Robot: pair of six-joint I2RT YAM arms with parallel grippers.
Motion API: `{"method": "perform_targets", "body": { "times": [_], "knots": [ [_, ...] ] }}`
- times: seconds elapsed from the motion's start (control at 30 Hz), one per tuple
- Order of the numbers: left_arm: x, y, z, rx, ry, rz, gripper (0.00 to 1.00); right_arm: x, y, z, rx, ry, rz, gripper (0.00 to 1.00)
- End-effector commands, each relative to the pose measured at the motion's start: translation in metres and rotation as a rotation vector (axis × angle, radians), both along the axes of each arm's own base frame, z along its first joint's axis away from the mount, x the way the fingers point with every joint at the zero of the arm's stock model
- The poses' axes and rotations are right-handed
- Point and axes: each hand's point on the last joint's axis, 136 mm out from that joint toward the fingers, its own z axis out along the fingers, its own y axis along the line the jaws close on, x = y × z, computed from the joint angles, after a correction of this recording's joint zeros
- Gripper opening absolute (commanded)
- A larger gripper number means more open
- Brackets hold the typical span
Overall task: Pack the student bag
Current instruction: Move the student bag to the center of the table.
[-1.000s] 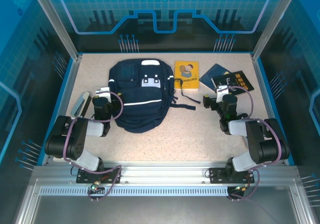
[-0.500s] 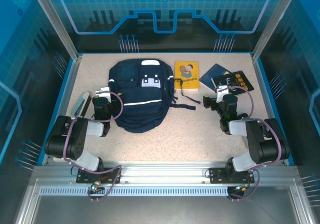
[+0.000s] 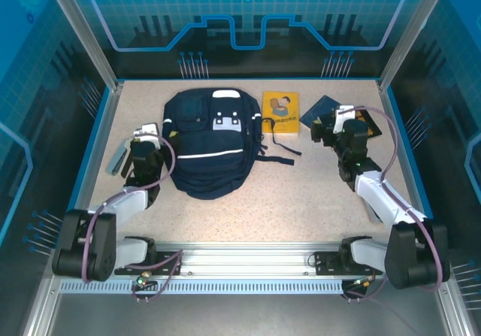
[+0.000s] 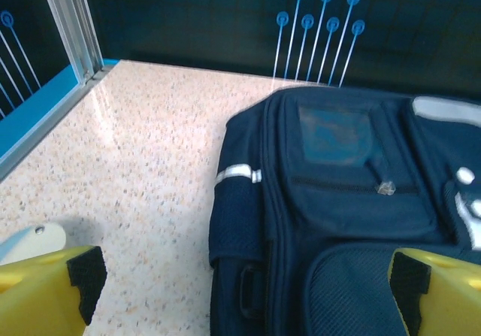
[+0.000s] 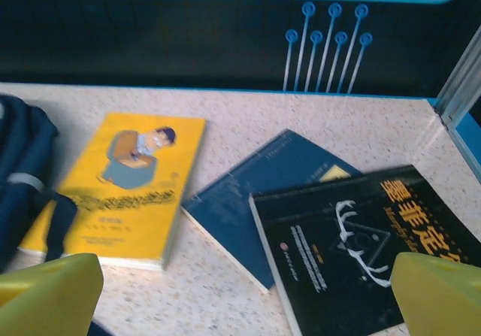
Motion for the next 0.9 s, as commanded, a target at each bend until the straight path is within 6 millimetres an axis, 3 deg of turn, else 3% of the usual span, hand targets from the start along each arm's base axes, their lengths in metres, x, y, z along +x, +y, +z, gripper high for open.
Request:
{"method": "perform_targets", "body": {
  "times": [0.0, 0.1, 0.3, 0.4, 0.5, 0.63, 0.73, 0.87],
  "knots": [
    [-0.013, 0.005, 0.012, -0.110, 0.123, 0.062, 0.99, -0.020, 0.018, -0.008, 0.069, 0.190, 0.004, 1.00],
    [-0.020, -0.005, 0.026, -0.253, 0.210, 0.063, 0.99, -0.022, 0.045, 0.003, 0.165, 0.272, 0.065, 1.00],
    [-0.013, -0.063, 0.024, -0.538, 0.412, -0.120, 0.99, -0.018, 0.114, -0.006, 0.254, 0.412, 0.199, 1.00],
    [-0.005, -0.091, 0.008, -0.640, 0.512, -0.169, 0.99, -0.015, 0.144, -0.026, 0.316, 0.509, 0.209, 1.00],
    [-0.001, -0.120, -0.014, -0.628, 0.645, -0.195, 0.99, -0.008, 0.172, -0.052, 0.412, 0.622, 0.225, 0.98],
    [0.003, -0.147, -0.044, -0.611, 0.795, -0.195, 0.94, 0.005, 0.198, -0.087, 0.490, 0.757, 0.228, 0.89],
    [0.004, -0.157, -0.064, -0.603, 0.849, -0.168, 0.93, 0.017, 0.208, -0.109, 0.505, 0.831, 0.211, 0.82],
    [0.001, -0.152, -0.092, -0.583, 0.913, -0.092, 0.91, 0.033, 0.222, -0.131, 0.516, 0.886, 0.217, 0.74]
  ]
}}
